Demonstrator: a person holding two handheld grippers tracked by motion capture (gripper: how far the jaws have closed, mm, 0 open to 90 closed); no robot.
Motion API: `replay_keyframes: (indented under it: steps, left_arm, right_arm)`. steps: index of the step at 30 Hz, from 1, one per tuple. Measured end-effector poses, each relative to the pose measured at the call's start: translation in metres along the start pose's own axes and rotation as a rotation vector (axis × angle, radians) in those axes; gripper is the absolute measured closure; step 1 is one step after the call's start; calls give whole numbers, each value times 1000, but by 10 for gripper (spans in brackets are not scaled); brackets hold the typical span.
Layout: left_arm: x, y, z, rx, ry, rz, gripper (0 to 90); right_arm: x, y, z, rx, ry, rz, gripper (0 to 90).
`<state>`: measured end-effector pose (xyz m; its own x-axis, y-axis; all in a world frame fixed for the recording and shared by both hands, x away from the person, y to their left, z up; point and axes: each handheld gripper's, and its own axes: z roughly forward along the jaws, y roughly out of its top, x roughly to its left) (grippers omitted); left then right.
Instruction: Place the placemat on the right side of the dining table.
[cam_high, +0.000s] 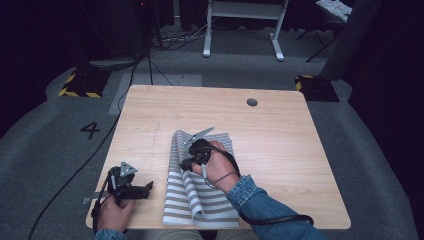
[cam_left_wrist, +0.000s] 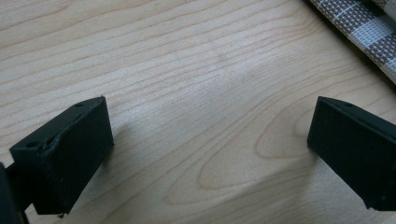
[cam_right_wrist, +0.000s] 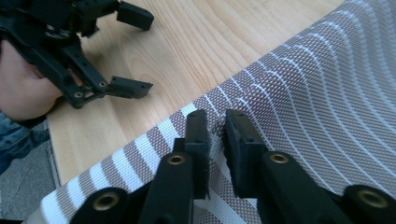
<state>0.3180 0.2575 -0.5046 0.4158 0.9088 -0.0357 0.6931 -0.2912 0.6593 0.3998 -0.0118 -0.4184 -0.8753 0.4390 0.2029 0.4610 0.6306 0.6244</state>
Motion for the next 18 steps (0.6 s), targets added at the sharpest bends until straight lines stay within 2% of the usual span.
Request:
replay_keyframes:
  steps: [3, 4, 5, 7, 8, 9, 10, 18]
  left_arm:
    - [0, 0, 0, -2, 2, 2, 2]
    - [0, 0, 0, -2, 2, 2, 2]
    - [0, 0, 1, -4, 3, 2, 2]
    - [0, 0, 1, -4, 2, 2, 2]
    - [0, 0, 1, -3, 2, 2, 2]
    - [0, 0, 1, -3, 2, 2, 2]
    - [0, 0, 1, -4, 2, 2, 2]
    - [0, 0, 1, -5, 1, 0, 2]
  right_arm:
    - [-2, 0, -19, -16, -11, -11, 832]
    - [-2, 0, -19, -16, -11, -11, 832]
    - [-3, 0, -32, -26, -20, -21, 848]
    - [-4, -1, -45, -40, -33, -26, 855]
    - [-4, -2, -52, -48, -36, -22, 858]
    - [-4, -2, -52, -48, -36, -22, 858]
    - [-6, -2, -69, -67, -47, -5, 862]
    - [-18, -10, -125, -159, -94, 31, 871]
